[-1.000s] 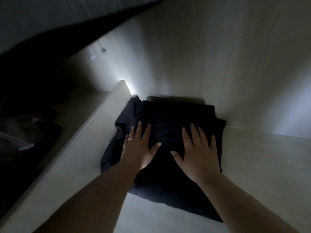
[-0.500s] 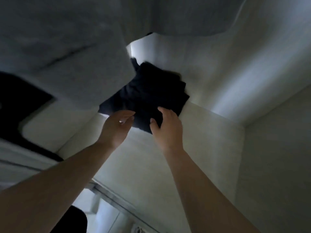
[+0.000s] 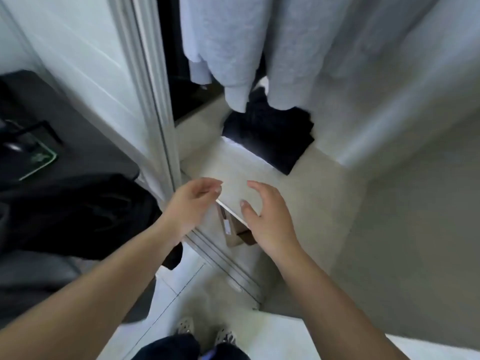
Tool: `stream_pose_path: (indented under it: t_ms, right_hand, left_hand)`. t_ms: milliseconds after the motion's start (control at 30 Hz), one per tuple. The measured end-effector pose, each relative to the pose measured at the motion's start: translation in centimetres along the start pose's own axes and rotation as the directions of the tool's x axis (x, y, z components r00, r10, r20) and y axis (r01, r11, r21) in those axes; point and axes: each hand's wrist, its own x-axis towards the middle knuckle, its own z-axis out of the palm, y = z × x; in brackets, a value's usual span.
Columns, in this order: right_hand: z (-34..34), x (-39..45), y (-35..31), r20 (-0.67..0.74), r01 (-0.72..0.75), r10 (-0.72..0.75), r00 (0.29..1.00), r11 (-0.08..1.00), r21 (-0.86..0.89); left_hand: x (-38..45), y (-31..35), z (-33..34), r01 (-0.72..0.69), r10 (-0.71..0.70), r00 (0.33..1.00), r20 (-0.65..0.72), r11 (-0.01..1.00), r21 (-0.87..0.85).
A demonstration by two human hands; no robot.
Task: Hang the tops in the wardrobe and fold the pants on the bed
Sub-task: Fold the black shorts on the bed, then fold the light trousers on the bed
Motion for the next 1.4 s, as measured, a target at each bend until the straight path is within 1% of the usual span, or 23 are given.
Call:
stream_pose_path:
  t_ms: [67, 133, 233, 300, 400, 433, 467, 533, 633, 700, 800, 833, 867, 900, 933, 967, 1033, 1067, 1133, 1200, 1267, 1400]
  right_hand:
    - [0.1, -1.7, -1.9, 0.053, 0.044, -0.045, 0.998, 0.999, 0.016]
    - [0.5, -3.8, -4.5, 0.117, 0.119, -0.125, 0.985, 0.991, 0.055]
    - [1.3, -6.7, -6.8, 0.231, 0.158, -0.185, 0.955, 0.979, 0.130]
    - [2.1, -8.7, -8.1, 0.319, 0.172, -0.214, 0.923, 0.973, 0.155]
    - [4.0, -11.9, -9.9, 0.399, 0.260, -0.326, 0.857, 0.942, 0.210]
    - [4.6, -13.1, -10.5, 0.430, 0.277, -0.356, 0.830, 0.931, 0.237]
    - [5.7, -15.0, -11.5, 0.482, 0.294, -0.396, 0.782, 0.916, 0.274]
    - [7.1, -17.4, -12.5, 0.548, 0.292, -0.429, 0.718, 0.900, 0.323]
    - [10.0, -22.0, -15.1, 0.641, 0.328, -0.513, 0.571, 0.858, 0.395]
    - [12.2, -25.4, -17.0, 0.684, 0.353, -0.549, 0.480, 0.835, 0.423]
    - [15.2, -30.4, -19.6, 0.737, 0.370, -0.578, 0.350, 0.808, 0.458]
    - [16.4, -32.1, -20.5, 0.753, 0.374, -0.581, 0.309, 0.802, 0.465]
    - [17.1, -33.2, -21.1, 0.765, 0.371, -0.577, 0.286, 0.803, 0.467]
    - [18.6, -35.6, -22.5, 0.774, 0.384, -0.585, 0.242, 0.790, 0.478]
    - [20.2, -38.0, -23.9, 0.784, 0.390, -0.589, 0.198, 0.781, 0.488]
    - [21.3, -39.7, -25.0, 0.790, 0.397, -0.588, 0.173, 0.776, 0.491]
    - [24.1, -44.2, -27.6, 0.799, 0.397, -0.594, 0.097, 0.759, 0.516]
    - [25.0, -45.6, -28.4, 0.803, 0.394, -0.592, 0.076, 0.757, 0.521]
    - [27.1, -49.2, -30.3, 0.810, 0.398, -0.586, 0.012, 0.746, 0.534]
    - [29.1, -52.4, -32.3, 0.811, 0.412, -0.583, -0.053, 0.727, 0.550]
    - [31.0, -54.8, -34.0, 0.811, 0.424, -0.577, -0.100, 0.713, 0.559]
    - [34.0, -58.9, -36.2, 0.809, 0.452, -0.564, -0.167, 0.685, 0.571]
  left_hand:
    - [-3.3, 0.1, -1.9, 0.029, -0.030, 0.999, -0.015, 0.999, -0.024]
    - [-7.8, 0.1, -4.5, 0.049, -0.053, 0.994, -0.095, 0.998, -0.049]
    - [-13.7, -0.8, -7.1, 0.073, -0.088, 0.978, -0.191, 0.994, -0.084]
    - [-17.8, -2.0, -8.1, 0.086, -0.123, 0.953, -0.277, 0.986, -0.141]
    - [-24.1, -4.1, -9.0, 0.094, -0.179, 0.880, -0.440, 0.974, -0.208]
    - [-26.3, -4.9, -9.1, 0.107, -0.209, 0.847, -0.489, 0.968, -0.228]
    - [-29.4, -5.8, -9.4, 0.113, -0.242, 0.798, -0.552, 0.960, -0.258]
    - [-33.5, -7.1, -9.5, 0.110, -0.284, 0.734, -0.616, 0.946, -0.305]
    - [-40.8, -9.1, -10.1, 0.058, -0.337, 0.579, -0.743, 0.925, -0.374]
    - [-45.6, -10.4, -10.7, 0.025, -0.379, 0.470, -0.797, 0.909, -0.417]
    - [-52.1, -12.4, -11.3, -0.005, -0.423, 0.352, -0.835, 0.891, -0.453]
    - [-54.2, -12.9, -11.6, -0.021, -0.427, 0.321, -0.846, 0.889, -0.457]
    - [-55.6, -13.3, -11.7, -0.028, -0.433, 0.300, -0.850, 0.887, -0.461]
    - [-58.2, -13.9, -12.2, -0.050, -0.449, 0.259, -0.855, 0.878, -0.476]
    - [-60.9, -14.5, -12.9, -0.068, -0.463, 0.223, -0.858, 0.870, -0.488]
    - [-62.6, -14.9, -13.6, -0.076, -0.474, 0.204, -0.857, 0.865, -0.496]
    - [-67.3, -16.4, -15.6, -0.091, -0.496, 0.144, -0.856, 0.855, -0.511]
    - [-68.8, -17.0, -16.5, -0.090, -0.495, 0.126, -0.860, 0.857, -0.507]
    - [-72.6, -18.2, -18.4, -0.080, -0.491, 0.070, -0.869, 0.865, -0.495]
    - [-76.2, -19.1, -20.3, -0.109, -0.486, 0.007, -0.874, 0.868, -0.484]
    - [-79.1, -19.8, -21.8, -0.140, -0.493, -0.042, -0.869, 0.864, -0.483]
    - [-83.4, -21.5, -23.3, -0.225, -0.520, -0.093, -0.849, 0.842, -0.490]
